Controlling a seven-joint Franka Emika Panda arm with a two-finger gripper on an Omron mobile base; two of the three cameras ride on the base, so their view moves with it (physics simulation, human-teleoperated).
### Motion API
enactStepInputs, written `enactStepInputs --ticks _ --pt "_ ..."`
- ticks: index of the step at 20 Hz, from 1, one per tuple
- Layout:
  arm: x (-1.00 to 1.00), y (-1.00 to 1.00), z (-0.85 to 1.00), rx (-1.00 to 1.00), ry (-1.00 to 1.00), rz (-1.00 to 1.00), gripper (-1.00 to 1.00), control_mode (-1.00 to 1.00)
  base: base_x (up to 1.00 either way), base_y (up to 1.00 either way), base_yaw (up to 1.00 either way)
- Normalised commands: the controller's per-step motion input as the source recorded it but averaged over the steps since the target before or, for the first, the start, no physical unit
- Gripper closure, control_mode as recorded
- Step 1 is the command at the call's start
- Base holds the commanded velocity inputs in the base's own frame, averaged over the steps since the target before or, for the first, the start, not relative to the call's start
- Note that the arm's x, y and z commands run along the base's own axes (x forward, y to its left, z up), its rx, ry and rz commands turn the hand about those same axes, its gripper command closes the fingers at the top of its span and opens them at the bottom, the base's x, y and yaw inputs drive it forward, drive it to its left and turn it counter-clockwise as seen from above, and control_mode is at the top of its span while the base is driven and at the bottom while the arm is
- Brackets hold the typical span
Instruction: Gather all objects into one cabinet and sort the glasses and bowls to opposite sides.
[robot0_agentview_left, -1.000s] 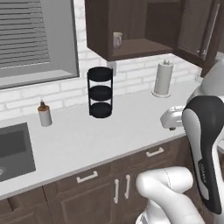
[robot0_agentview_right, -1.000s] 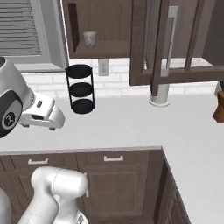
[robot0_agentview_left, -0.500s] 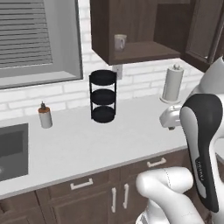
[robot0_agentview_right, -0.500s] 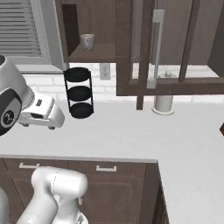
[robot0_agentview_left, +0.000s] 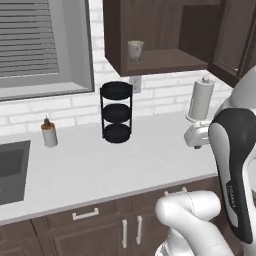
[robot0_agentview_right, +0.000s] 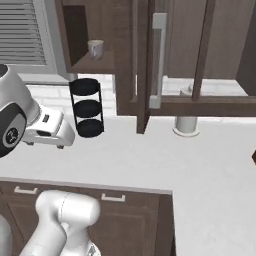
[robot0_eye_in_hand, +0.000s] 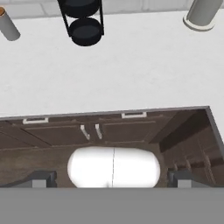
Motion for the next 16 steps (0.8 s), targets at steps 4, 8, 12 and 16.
enactStepInputs --ticks 4,8,12,16 --pt "0.00 0.00 0.00 0.00 0.00 0.00 -1.00 1.00 0.44 -0.11 0.10" --pt "0.00 0.00 0.00 0.00 0.00 0.00 -1.00 1.00 0.39 -0.32 0.07" --pt "0.00 0.00 0.00 0.00 0.00 0.00 -1.00 1.00 0.35 -0.34 0.07" --pt "0.00 0.00 0.00 0.00 0.00 0.00 -1.00 1.00 0.40 -0.24 0.05"
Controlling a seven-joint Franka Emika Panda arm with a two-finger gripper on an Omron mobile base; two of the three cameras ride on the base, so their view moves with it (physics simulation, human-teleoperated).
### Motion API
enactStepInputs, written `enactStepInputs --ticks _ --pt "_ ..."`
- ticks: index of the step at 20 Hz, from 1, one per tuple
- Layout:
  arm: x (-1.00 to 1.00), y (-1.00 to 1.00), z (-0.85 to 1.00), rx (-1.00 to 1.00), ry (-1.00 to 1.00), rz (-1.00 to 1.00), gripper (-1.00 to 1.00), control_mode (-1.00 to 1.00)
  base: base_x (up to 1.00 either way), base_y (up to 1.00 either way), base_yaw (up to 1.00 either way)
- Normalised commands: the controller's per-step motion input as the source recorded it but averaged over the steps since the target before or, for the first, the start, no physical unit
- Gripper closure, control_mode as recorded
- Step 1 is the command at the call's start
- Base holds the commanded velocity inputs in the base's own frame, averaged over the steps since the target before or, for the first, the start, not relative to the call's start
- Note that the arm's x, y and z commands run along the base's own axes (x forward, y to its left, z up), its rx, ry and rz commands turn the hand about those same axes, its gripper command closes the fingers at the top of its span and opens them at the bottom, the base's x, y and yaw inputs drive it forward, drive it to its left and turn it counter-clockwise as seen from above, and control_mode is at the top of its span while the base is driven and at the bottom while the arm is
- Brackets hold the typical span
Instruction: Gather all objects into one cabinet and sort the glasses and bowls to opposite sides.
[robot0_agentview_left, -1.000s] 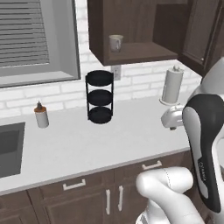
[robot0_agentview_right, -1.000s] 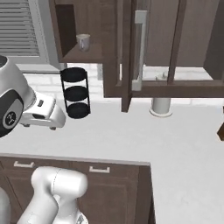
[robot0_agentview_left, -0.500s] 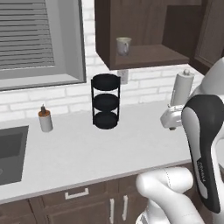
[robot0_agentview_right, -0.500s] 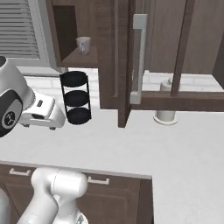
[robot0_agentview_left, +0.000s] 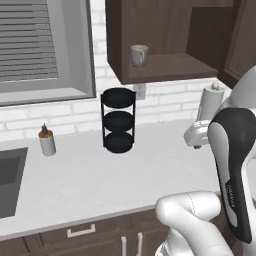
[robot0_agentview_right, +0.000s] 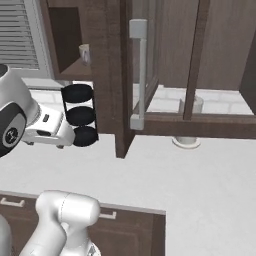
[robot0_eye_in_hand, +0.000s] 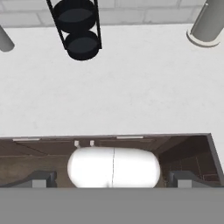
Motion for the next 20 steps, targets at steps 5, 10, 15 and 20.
enactStepInputs --ticks 5,10,15,20 --pt "0.00 0.00 0.00 0.00 0.00 0.00 -1.00 1.00 0.42 -0.09 0.01" --pt "0.00 0.00 0.00 0.00 0.00 0.00 -1.00 1.00 0.21 -0.12 0.00" --pt "0.00 0.00 0.00 0.00 0.00 0.00 -1.00 1.00 0.00 0.00 0.00" --pt "-0.13 -0.03 0.03 0.00 -0.13 0.00 -1.00 -1.00 0.00 0.00 0.00"
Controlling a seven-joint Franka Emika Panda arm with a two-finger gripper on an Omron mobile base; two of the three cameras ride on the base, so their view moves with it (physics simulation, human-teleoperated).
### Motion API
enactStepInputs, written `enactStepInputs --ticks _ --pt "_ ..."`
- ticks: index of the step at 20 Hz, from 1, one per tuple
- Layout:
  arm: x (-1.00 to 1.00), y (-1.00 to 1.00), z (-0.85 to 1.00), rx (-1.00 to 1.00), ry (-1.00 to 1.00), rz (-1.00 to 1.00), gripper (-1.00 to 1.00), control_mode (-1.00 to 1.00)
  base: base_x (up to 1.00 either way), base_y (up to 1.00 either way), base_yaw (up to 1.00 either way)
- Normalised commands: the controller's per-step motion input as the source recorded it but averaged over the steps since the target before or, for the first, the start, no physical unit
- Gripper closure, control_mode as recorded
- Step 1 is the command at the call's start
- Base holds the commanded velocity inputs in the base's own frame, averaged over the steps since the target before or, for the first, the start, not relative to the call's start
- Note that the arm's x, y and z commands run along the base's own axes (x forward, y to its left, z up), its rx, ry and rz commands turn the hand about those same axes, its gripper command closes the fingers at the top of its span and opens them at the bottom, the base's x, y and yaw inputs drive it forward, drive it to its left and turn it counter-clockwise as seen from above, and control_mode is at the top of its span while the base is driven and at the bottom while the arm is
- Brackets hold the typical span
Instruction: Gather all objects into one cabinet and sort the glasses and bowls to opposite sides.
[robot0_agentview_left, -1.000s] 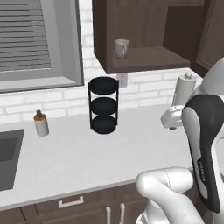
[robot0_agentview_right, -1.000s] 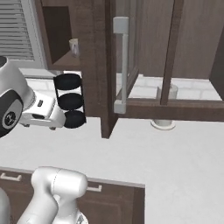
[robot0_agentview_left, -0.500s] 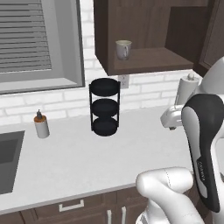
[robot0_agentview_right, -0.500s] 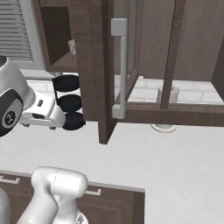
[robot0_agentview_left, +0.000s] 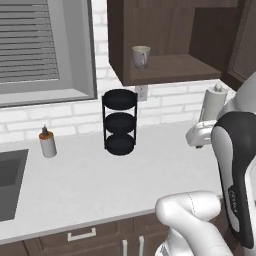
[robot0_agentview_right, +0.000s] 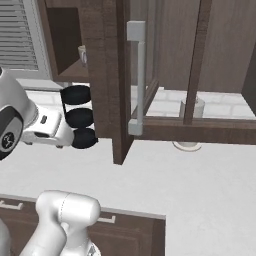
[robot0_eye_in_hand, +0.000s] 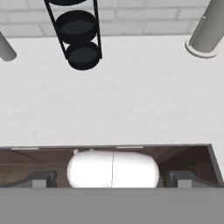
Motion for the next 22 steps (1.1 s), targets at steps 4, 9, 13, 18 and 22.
enactStepInputs --ticks 4,9,13,18,22 --pt "-0.05 0.00 0.26 0.01 -0.41 0.00 -1.00 -1.00 0.00 0.00 0.00" --pt "0.05 0.00 0.43 0.02 -0.41 0.00 -1.00 -1.00 0.00 0.00 0.00" --pt "0.41 0.00 0.43 0.03 -0.20 0.00 -1.00 -1.00 0.00 0.00 0.00" --pt "0.54 0.00 0.34 0.01 -0.06 0.00 -1.00 -1.00 0.00 0.00 0.00" --pt "0.42 0.00 0.34 0.01 -0.11 0.00 -1.00 -1.00 0.00 0.00 0.00"
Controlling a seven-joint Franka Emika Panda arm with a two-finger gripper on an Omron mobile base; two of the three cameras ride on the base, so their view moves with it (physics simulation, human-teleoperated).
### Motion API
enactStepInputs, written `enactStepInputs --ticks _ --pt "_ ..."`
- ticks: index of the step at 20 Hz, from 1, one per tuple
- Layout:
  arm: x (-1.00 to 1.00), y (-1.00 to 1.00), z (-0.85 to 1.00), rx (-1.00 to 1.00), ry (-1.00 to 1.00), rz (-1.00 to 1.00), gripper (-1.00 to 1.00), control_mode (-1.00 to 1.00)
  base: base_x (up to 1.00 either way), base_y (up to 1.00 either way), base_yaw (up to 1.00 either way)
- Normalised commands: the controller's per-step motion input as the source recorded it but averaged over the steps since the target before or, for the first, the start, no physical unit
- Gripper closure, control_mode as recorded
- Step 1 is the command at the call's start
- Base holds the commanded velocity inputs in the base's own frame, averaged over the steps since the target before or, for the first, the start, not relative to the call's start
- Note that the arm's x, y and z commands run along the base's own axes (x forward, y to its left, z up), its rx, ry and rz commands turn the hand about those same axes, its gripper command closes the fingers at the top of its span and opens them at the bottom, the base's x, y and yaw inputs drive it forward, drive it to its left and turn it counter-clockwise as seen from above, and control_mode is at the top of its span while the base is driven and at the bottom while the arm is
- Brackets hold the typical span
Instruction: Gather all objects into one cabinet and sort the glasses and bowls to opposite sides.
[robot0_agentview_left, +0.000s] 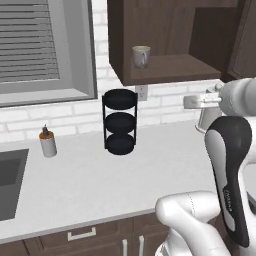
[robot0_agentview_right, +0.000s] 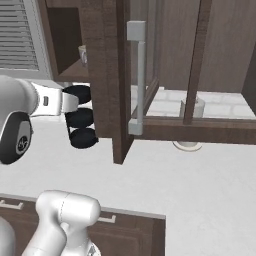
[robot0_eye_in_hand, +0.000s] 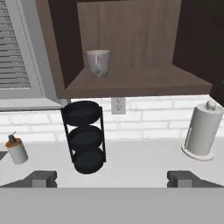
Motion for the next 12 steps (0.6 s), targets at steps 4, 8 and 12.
enactStepInputs --ticks 4,8,12 --pt "0.31 0.00 0.47 0.02 -0.16 0.00 -1.00 -1.00 0.00 0.00 0.00" --pt "0.19 0.00 0.47 0.01 -0.21 0.00 -1.00 -1.00 0.00 0.00 0.00" --pt "0.46 0.00 0.28 0.01 -0.16 0.00 -1.00 -1.00 0.00 0.00 0.00"
